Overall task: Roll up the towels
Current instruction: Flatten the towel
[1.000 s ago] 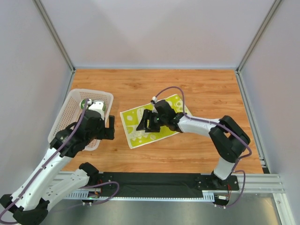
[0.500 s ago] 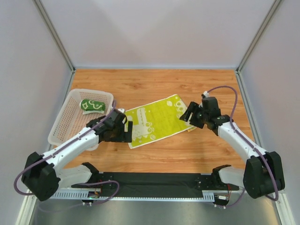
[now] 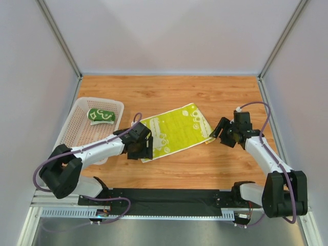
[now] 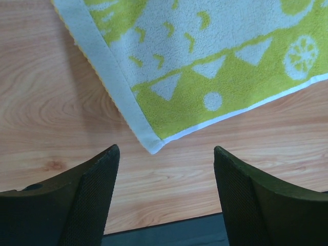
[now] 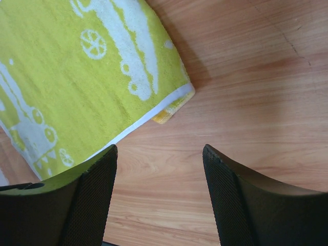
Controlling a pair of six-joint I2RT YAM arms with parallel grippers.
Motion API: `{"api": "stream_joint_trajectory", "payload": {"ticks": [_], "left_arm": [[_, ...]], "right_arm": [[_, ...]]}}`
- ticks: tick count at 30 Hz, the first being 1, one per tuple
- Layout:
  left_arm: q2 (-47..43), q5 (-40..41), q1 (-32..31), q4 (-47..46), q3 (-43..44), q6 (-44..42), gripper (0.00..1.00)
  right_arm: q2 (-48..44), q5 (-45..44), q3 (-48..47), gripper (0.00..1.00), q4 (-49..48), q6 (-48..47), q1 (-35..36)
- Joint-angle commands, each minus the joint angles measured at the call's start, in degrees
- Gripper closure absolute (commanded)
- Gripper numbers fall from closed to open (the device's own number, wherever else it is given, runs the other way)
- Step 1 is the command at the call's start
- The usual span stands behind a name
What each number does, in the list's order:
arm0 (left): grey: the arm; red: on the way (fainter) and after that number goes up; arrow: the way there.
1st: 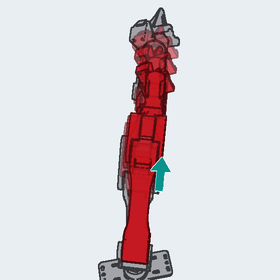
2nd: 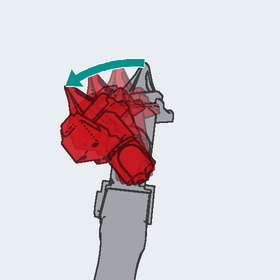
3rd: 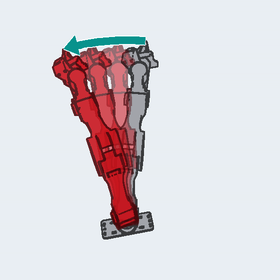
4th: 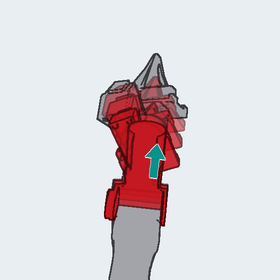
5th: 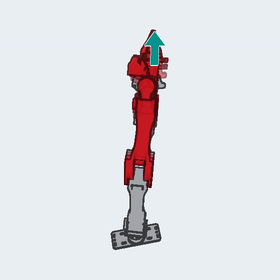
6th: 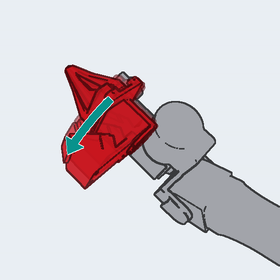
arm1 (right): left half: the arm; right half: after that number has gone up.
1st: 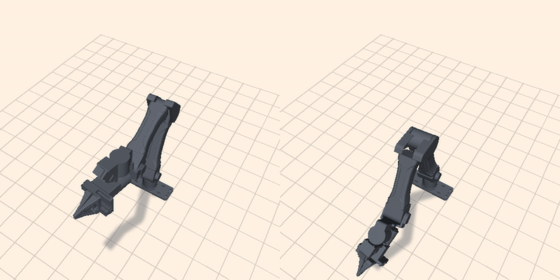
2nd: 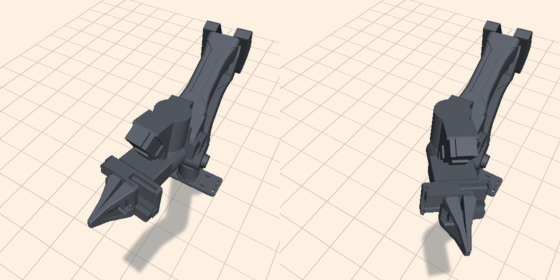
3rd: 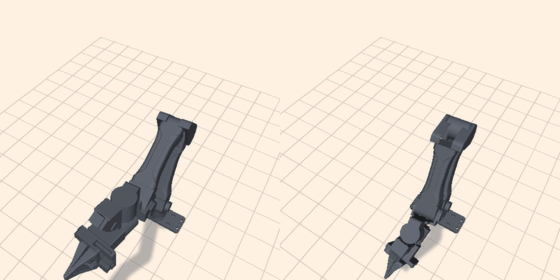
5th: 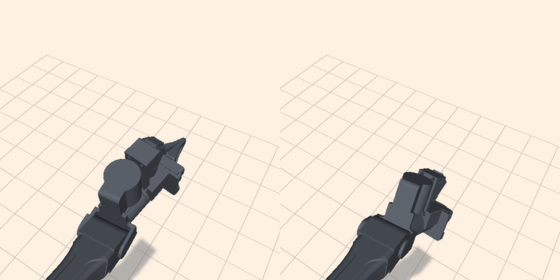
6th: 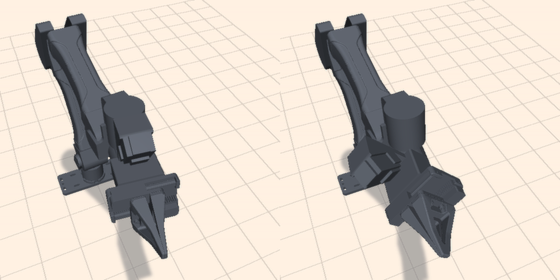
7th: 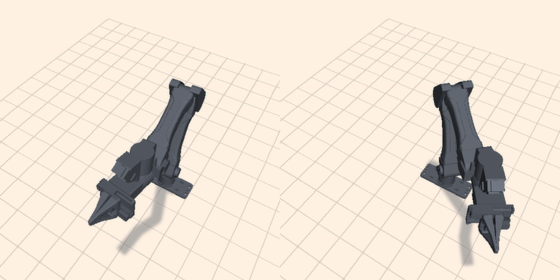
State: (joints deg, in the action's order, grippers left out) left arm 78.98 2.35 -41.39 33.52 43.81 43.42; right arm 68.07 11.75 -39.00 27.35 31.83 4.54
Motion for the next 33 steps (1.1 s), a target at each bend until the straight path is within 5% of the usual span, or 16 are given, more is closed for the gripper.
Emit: {"api": "stream_joint_trajectory", "payload": {"ticks": [1,21,25,28,33], "left_arm": [[0.65,1.25,-0.98,-1.61,-1.36,4.39,0.21],[9.87,5.38,-2.56,-0.21,1.36,4.22,0.59],[13.99,8.62,-4.14,2.51,2.94,4.22,0.75],[17.25,10.04,-5.02,4.18,4.26,4.13,1.0],[15.25,9.17,-5.72,4.89,6.19,2.82,1.0]], "right_arm": [[-1.19,1.44,-0.37,0.31,-0.02,-1.16,-0.23],[-0.05,2.05,-0.81,0.32,0.68,-1.6,-0.58],[0.57,2.4,-0.9,0.32,0.6,-1.51,-0.67],[0.74,2.49,-0.9,0.32,0.6,-1.51,-0.67],[0.83,1.7,-0.55,0.32,0.33,-1.42,-0.93]]}}
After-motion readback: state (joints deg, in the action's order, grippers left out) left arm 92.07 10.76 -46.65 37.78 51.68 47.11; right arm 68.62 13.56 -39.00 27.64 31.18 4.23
